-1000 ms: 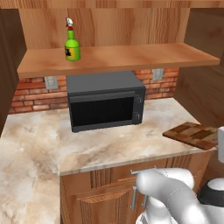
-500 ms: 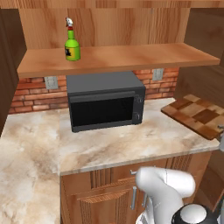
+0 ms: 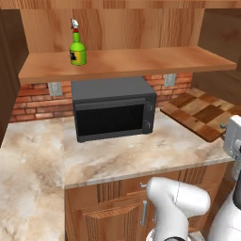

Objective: Move the cutting board and knife to the sink. Then move spray from the cabinet to the counter.

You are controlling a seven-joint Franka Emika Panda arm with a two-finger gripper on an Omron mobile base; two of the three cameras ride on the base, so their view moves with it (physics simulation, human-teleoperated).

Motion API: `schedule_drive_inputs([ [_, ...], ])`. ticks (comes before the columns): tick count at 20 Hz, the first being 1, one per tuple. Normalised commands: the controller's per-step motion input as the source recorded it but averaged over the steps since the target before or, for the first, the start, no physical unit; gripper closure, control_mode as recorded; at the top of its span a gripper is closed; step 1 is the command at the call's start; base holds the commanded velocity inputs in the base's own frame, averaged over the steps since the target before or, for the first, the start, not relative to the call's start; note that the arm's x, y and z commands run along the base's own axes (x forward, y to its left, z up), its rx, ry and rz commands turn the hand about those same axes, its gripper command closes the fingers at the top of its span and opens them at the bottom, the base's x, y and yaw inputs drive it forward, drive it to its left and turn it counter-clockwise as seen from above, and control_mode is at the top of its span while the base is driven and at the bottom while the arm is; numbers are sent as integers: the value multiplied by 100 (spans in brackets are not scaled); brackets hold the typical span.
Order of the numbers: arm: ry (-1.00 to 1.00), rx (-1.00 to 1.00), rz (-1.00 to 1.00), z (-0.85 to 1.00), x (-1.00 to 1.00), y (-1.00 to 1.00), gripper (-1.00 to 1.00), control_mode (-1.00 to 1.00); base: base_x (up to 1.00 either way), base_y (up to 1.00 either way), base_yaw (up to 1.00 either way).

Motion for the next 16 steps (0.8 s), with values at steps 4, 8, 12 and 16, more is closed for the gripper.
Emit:
schedule_drive_inputs([
  [4, 21, -13, 0, 27, 1, 37, 100, -100, 0, 0, 0],
  [8, 8, -2, 0, 3, 1, 6, 100, -100, 0, 0, 0],
  [12, 0, 0, 0, 0, 0, 0, 100, -100, 0, 0, 0],
  [16, 0, 0, 0, -7, -26, 0, 100, -100, 0, 0, 0],
])
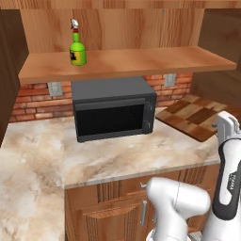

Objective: Move the cutting board and knife to the sink. Then move spray from the cabinet to the counter.

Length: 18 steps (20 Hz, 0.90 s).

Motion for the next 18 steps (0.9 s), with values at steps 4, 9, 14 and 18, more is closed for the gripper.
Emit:
schedule_drive_inputs([
  [4, 2, 0, -8, -21, -74, -4, 100, -100, 0, 0, 0],
  [9, 8, 0, -34, -5, -43, -3, 100, -100, 0, 0, 0],
  [14, 8, 0, -36, -2, 12, 4, 100, -100, 0, 0, 0],
  [18, -16, -3, -6, 3, 72, 38, 100, -100, 0, 0, 0],
])
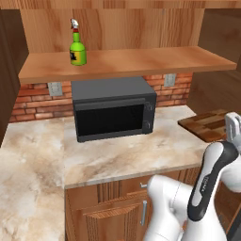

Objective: Move the cutting board and knife to the sink. Then move spray from the cabinet to the counter.

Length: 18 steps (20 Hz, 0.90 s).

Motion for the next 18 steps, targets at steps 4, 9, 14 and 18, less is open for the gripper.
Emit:
schedule_drive_inputs([
  [4, -25, 0, 8, 24, 17, 14, 100, -100, 0, 0, 0],
  [9, -7, 0, 7, 7, 0, 0, 100, -100, 0, 0, 0],
  [14, 0, 0, 0, 0, 0, 0, 100, -100, 0, 0, 0],
  [18, 0, 0, 0, 0, 0, 0, 100, -100, 0, 0, 0],
])
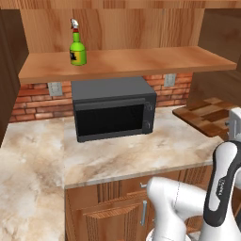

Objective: Move the cutting board and knife to the sink. Then move spray from the cabinet to the counter.

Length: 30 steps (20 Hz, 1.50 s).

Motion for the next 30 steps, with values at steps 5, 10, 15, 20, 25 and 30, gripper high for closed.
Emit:
schedule_drive_inputs([
  [5, 0, 0, 0, 0, 0, 0, 100, -100, 0, 0, 0],
  [10, 0, 0, 0, 0, -1, 0, 100, -100, 0, 0, 0],
  [15, 7, -2, 0, -24, -26, 0, 100, 100, -24, 0, -1],
  [20, 0, 0, 0, 0, 0, 0, 100, 100, -71, -5, -13],
  [25, 0, 0, 0, 0, 0, 0, 100, 100, -41, -7, -32],
  [30, 0, 0, 0, 0, 0, 0, 100, 100, -14, -5, -50],
])
